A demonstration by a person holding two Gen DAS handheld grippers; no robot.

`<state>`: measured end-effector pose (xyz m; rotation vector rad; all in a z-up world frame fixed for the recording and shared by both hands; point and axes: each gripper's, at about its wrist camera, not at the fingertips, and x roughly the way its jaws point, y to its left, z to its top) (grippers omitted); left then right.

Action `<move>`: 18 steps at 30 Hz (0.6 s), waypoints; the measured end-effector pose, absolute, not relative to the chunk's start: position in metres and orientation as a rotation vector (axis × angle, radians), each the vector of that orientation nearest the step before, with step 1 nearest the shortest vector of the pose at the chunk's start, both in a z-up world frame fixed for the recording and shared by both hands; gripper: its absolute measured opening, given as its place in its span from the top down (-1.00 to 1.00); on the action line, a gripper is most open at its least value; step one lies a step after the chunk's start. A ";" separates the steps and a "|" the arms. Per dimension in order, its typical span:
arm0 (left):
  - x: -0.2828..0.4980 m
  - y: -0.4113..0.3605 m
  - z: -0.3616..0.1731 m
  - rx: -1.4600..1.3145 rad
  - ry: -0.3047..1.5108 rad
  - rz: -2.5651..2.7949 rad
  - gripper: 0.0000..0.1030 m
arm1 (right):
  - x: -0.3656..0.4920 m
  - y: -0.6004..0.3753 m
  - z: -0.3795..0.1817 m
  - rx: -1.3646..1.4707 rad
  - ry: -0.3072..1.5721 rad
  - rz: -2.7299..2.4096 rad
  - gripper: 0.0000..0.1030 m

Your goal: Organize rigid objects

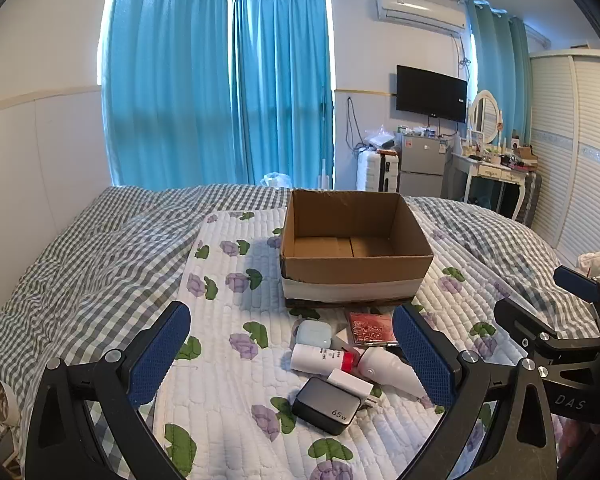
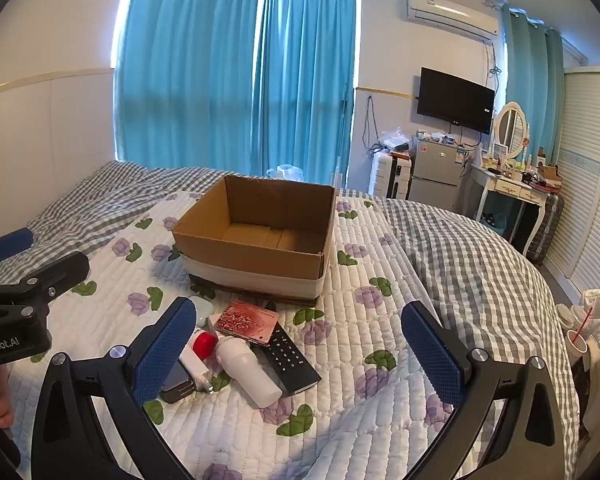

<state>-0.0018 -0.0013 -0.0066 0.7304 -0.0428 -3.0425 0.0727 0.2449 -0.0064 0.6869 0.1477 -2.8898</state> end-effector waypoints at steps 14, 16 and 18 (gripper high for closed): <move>-0.003 -0.002 -0.010 0.750 -0.040 -3.033 -1.00 | 0.071 0.244 -0.008 0.700 0.149 -2.888 -1.00; -0.003 -0.002 -0.010 0.751 -0.039 -3.033 -1.00 | 0.071 0.244 -0.008 0.700 0.149 -2.887 -1.00; -0.003 -0.002 -0.010 0.750 -0.039 -3.033 -1.00 | 0.071 0.244 -0.009 0.700 0.150 -2.887 -1.00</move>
